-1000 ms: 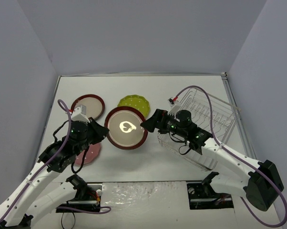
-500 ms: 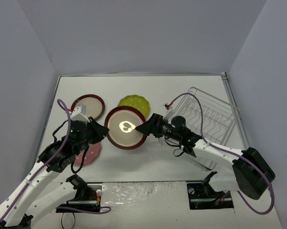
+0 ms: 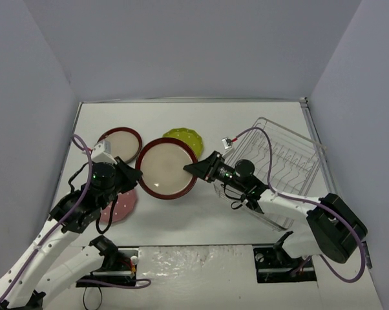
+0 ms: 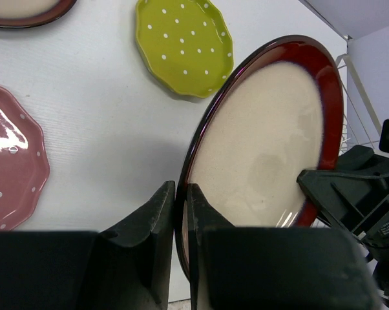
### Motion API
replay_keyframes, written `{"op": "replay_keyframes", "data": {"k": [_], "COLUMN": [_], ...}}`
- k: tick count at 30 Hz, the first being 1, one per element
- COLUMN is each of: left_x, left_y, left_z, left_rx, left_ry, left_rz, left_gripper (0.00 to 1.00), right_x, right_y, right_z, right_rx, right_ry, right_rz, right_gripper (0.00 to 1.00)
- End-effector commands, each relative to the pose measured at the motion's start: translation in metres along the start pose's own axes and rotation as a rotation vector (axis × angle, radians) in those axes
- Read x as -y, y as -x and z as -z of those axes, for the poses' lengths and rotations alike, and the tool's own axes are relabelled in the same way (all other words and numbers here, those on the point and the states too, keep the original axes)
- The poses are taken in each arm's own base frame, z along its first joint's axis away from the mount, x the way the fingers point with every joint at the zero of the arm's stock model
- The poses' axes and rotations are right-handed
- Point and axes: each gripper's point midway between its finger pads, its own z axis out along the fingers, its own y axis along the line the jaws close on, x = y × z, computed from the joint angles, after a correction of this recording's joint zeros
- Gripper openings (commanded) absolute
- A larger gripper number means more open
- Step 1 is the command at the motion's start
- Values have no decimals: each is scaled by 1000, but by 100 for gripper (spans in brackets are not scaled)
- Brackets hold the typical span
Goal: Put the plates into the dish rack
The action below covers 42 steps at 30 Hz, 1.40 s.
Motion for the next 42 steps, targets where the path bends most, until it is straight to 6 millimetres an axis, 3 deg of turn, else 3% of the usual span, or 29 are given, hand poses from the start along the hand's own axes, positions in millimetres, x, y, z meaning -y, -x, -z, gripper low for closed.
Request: {"op": "replay_keyframes", "data": {"k": [1,5,8,11,17,20,36,42], "left_x": [84,84,82,82,91,97,104,101], "left_y": [52,50,49,48,47,47,41,38], "left_z": [31,31,30,30,29,29,14,-1], "left_rx": [126,119,114,110,101,96,64,46], "left_ry": [-324,-326,-318,-316,-354,-381,-381,-329], "left_rz": [117,103,90,72,35,23,-6,-14], "left_gripper": [0,0,5,16,51,59,60,61], "right_x": [-31,-37,-43,-49,-70,-78,-98,-120], "right_y": [4,9,18,28,44,52,81,99], "right_z": [-4,1,5,9,22,26,41,46], "right_rx": [17,27,50,77,105,125,209,253], "right_ry": [83,64,43,15,-22,-32,-101,-98], "right_rz": [104,120,153,191,236,251,295,319], "right_gripper": [0,0,0,0,0,0,0,0]}}
